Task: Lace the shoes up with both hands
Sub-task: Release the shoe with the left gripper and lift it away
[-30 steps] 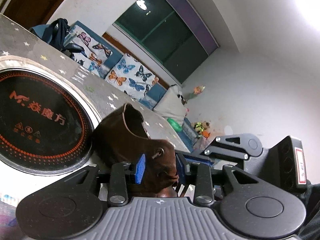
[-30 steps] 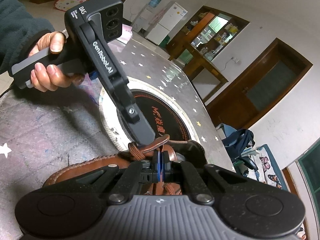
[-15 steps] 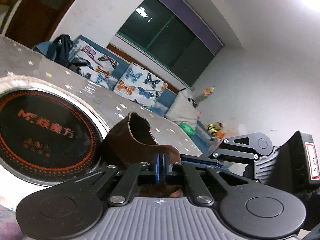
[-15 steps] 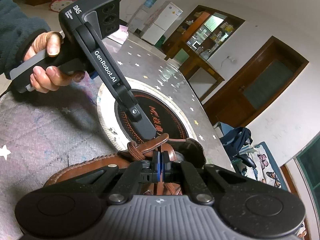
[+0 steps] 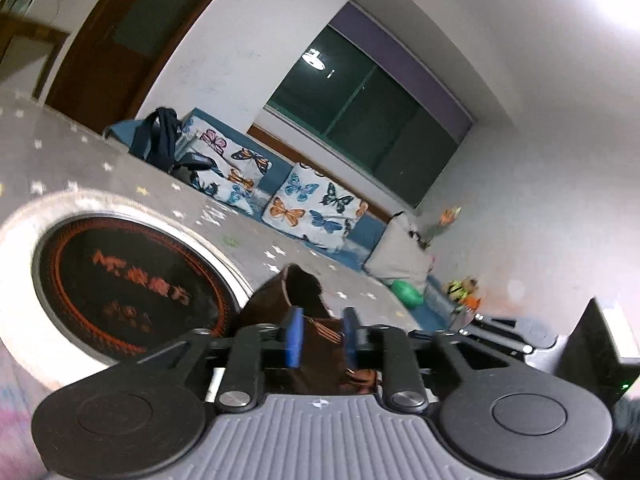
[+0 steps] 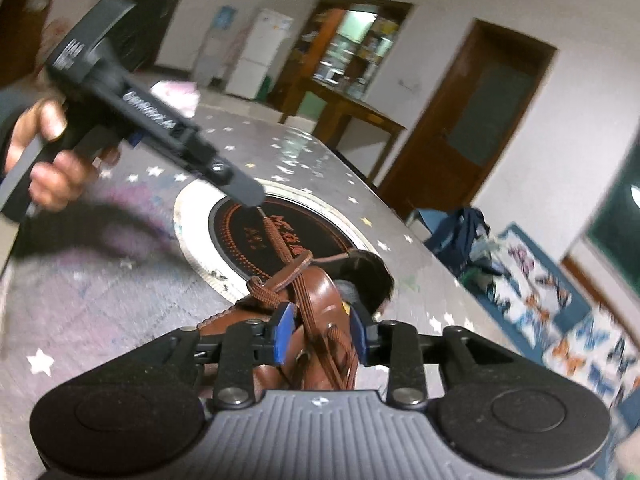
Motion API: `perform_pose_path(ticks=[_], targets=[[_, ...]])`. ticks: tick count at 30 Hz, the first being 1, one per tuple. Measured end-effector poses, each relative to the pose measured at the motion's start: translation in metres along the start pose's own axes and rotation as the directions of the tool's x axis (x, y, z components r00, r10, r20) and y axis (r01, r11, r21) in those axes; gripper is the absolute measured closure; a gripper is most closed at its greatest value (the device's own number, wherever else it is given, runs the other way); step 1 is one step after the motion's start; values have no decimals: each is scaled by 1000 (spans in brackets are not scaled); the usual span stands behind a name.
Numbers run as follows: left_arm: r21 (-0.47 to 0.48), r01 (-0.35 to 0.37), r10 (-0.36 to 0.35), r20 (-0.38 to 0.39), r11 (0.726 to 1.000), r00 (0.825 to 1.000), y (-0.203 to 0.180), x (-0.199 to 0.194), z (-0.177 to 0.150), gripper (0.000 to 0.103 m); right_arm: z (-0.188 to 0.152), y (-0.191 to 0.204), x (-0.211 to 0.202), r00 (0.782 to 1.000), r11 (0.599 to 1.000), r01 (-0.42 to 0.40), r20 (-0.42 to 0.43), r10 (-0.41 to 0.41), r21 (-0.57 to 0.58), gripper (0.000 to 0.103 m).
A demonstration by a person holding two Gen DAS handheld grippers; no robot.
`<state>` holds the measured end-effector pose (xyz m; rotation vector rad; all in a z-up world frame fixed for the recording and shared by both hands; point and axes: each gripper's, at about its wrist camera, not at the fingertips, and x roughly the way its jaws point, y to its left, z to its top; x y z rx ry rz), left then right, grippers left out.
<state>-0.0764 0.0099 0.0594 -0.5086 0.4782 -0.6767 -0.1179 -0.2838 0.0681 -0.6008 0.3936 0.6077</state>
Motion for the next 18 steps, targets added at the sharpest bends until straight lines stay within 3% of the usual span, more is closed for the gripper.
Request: perform_pose_path(ticks=[3,5,14,16,18], targets=[[-30,10,-10,-18,999,1000,0,5,-8,66,-4,-8,-9,1000,994,-2,-4,2,106,66],[-44,7,-8,-35,999,999,-1,12,-13,59,-9,-13,-14,1000,985,-3,-10,5,173,54],[-131,9,-8,11,991,1000,8,32,-10,60,-35,-36,-23,996,903,-11,-75,48,430,35],[-144,22,-19,25,989,1000,9,31,-10,63,-39,-36,-22,994,892,-6,-92,53,451,34],[-141,26,-22,27,990,999,7,33,-11,76,-44,-35,-19,993,884,-1,-108,58,468,27]])
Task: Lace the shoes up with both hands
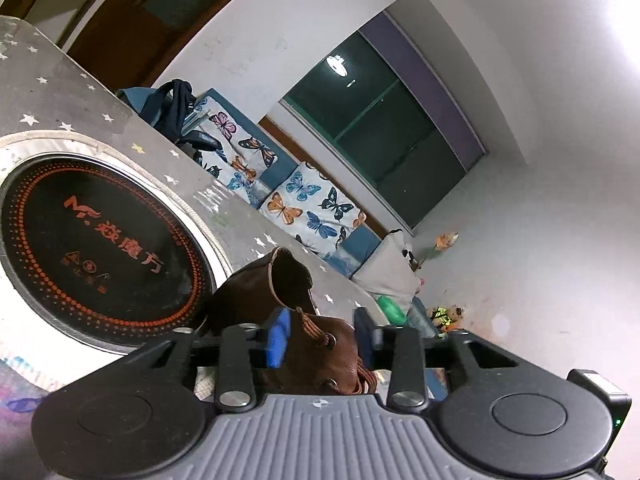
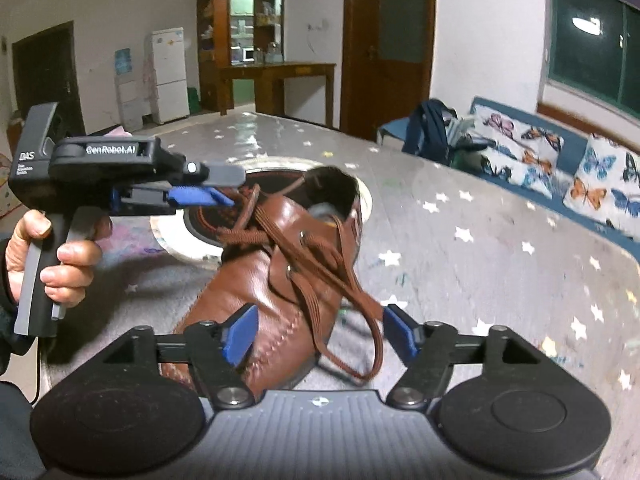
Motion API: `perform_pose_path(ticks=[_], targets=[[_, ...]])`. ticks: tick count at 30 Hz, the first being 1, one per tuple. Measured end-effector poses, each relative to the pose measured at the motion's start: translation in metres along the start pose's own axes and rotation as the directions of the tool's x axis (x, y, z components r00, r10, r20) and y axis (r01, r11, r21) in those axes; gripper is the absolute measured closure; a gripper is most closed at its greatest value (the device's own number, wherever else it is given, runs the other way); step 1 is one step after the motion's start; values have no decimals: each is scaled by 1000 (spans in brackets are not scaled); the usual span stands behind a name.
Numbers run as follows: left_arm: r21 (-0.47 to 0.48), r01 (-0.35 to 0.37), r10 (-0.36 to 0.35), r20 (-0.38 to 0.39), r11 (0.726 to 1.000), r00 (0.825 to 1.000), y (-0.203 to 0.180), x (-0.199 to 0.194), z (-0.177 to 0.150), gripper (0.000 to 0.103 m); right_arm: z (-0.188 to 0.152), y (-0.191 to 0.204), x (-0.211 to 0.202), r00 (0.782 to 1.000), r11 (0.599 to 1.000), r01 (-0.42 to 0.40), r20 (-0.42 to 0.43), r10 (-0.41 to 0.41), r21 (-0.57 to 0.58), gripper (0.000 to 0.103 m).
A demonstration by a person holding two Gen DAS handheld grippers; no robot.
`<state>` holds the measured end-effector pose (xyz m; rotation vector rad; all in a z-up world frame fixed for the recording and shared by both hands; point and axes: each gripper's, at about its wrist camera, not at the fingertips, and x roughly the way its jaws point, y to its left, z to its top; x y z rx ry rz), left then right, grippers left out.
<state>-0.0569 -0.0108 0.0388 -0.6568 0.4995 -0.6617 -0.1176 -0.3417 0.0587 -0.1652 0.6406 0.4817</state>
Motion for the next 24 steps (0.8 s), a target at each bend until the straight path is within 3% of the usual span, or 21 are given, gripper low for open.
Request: perform_pose_path(ticks=[5,12,18,24], targets=[[20,-15,15,10,1000,1000,-5,0,0,91,-4,-3,3,999,997,-22,-36,24,73,26],[104,-104,101,31,989,994,-19,1,2,99,-7,-12,6,997,985,-14,-78,27,171,22],[234,-192,182,64,953,981,-43,-4,5,100,-10,-12,6,994,984,8,-106,11,178,20],[348,-263,232,127,900,964,-68,-16,11,100,-9,-11,3,994,986,21,-110,-3,167,15]])
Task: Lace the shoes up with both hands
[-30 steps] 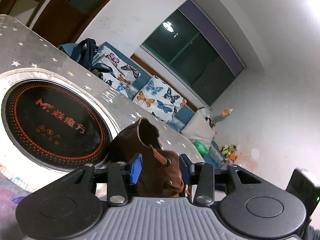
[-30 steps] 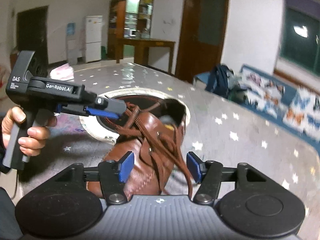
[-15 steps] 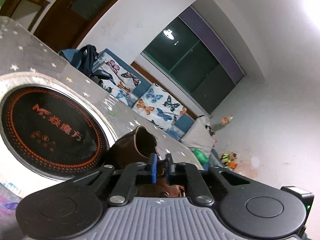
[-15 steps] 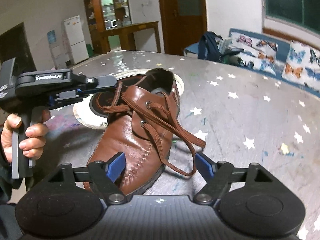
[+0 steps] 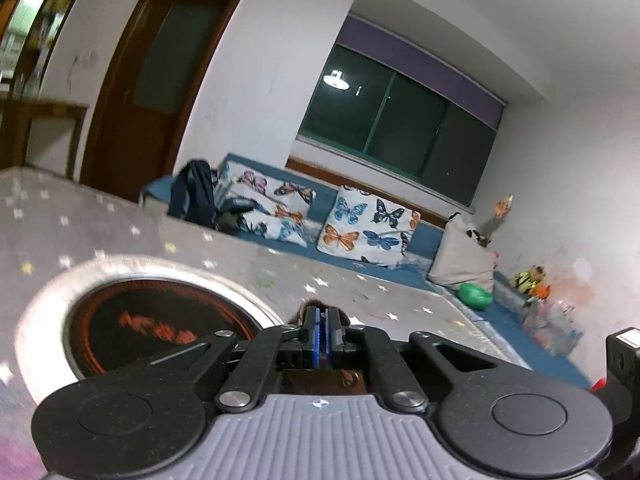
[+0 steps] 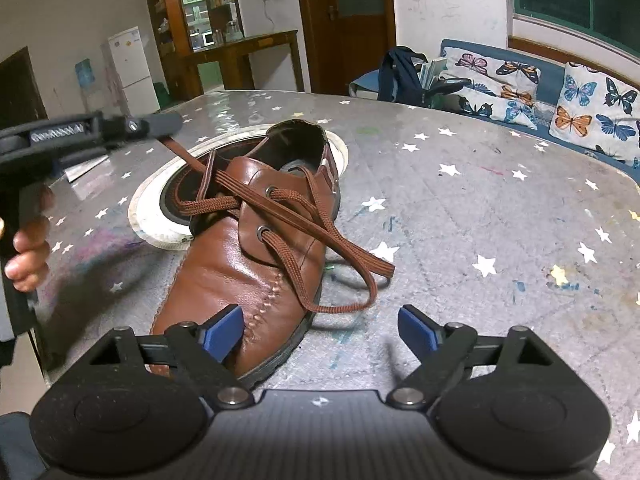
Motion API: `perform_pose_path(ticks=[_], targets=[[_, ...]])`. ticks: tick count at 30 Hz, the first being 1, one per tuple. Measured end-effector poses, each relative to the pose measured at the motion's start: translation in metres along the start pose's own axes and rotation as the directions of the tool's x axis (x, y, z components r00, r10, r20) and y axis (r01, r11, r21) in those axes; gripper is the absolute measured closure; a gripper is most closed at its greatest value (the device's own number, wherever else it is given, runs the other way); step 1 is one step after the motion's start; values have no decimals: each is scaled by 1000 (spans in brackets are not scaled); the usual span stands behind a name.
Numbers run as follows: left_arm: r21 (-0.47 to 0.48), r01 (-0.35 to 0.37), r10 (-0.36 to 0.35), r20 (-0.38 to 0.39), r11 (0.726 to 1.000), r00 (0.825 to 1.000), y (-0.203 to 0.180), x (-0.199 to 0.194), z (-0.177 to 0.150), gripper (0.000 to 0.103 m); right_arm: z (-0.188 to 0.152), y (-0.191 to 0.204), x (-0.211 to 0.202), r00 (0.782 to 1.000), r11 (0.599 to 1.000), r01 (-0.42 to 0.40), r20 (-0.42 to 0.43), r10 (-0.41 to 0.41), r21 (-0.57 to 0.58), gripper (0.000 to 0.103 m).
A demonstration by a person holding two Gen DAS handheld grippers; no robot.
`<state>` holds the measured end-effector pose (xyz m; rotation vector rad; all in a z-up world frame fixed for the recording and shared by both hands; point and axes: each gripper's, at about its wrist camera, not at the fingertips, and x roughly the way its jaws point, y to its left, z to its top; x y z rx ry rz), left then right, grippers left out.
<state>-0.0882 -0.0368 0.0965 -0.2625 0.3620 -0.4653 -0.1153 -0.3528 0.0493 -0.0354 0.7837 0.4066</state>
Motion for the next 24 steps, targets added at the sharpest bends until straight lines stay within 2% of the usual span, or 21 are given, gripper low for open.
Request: perform_pose_path(ticks=[4,13,24], targets=[[66,-31,29,34,997,999,-11,-13,8,100,0,0,0,1000,1000,7,-7,-7,-4,14],[152,-67,49,123,986,991,-30,-42,31,100,0,1,0,1000,1000,10,-5,-11,-8,11],[215,-107,60,216,971,975,-44,-70,56,100,1,3,1,1000,1000,23,1,-23,-17,5]])
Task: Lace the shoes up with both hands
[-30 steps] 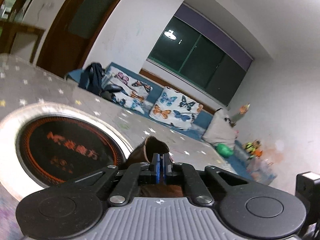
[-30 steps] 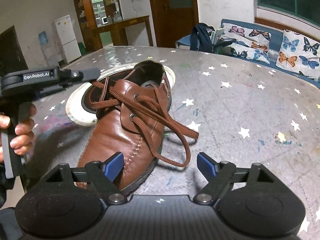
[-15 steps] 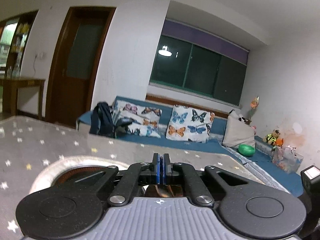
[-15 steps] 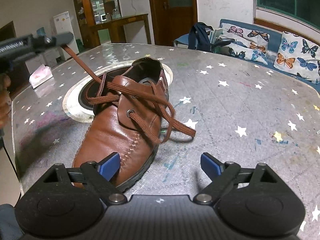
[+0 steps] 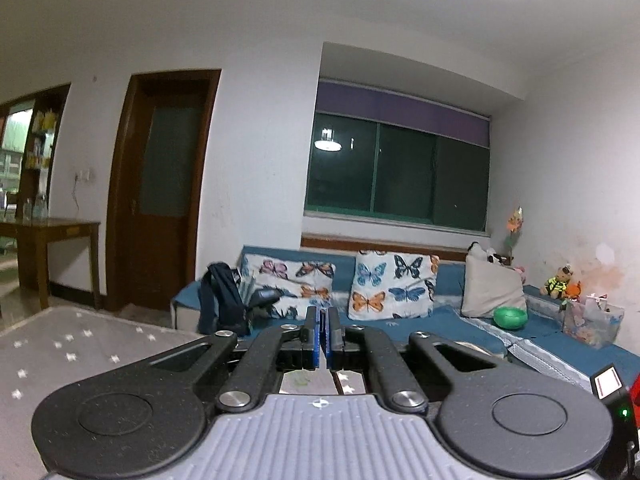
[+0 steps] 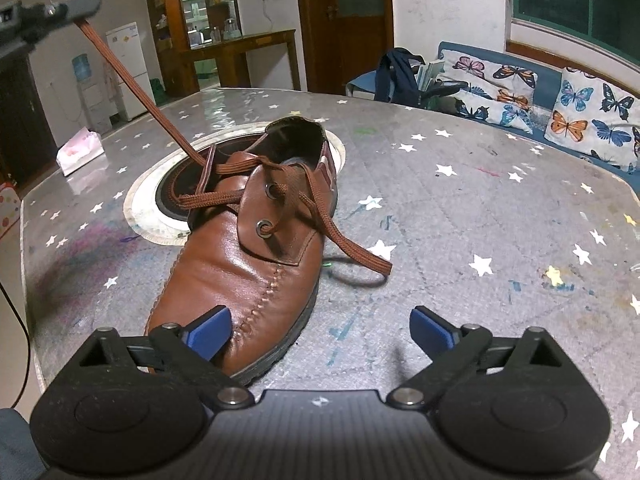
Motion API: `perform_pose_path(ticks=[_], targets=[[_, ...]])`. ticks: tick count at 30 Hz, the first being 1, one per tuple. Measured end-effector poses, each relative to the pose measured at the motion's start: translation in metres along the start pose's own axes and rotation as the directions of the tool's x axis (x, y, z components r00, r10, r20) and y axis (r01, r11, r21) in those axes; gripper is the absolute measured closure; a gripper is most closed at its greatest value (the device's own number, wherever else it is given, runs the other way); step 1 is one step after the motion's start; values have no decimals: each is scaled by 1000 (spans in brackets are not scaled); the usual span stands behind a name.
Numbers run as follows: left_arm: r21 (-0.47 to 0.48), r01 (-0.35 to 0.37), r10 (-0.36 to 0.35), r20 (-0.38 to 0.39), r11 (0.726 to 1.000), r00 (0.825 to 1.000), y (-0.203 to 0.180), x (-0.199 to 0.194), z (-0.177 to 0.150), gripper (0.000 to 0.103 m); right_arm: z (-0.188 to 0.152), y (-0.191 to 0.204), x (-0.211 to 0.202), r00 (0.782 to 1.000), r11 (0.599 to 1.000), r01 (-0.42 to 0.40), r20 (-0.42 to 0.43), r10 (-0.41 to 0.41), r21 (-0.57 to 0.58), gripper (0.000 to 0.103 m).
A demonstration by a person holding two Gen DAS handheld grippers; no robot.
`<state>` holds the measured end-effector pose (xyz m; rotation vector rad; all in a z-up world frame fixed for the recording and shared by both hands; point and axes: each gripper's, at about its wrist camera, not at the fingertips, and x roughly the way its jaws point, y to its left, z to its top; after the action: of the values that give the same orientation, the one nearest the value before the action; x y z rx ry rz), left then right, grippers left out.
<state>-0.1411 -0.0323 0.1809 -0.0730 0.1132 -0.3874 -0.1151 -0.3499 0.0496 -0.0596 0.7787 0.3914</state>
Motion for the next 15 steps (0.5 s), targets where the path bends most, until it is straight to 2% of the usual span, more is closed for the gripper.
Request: perform_pose_path(ticks=[11,15], targets=[[49,-54,50,85,997,995,1,-21,26,100,1,1,-2,1000,1000,1,11,-1,-9,4],[75,-62,55,94,995,994,-2,-24,32,100,1,1,-2,1000,1000,5,12,-5,-14,4]])
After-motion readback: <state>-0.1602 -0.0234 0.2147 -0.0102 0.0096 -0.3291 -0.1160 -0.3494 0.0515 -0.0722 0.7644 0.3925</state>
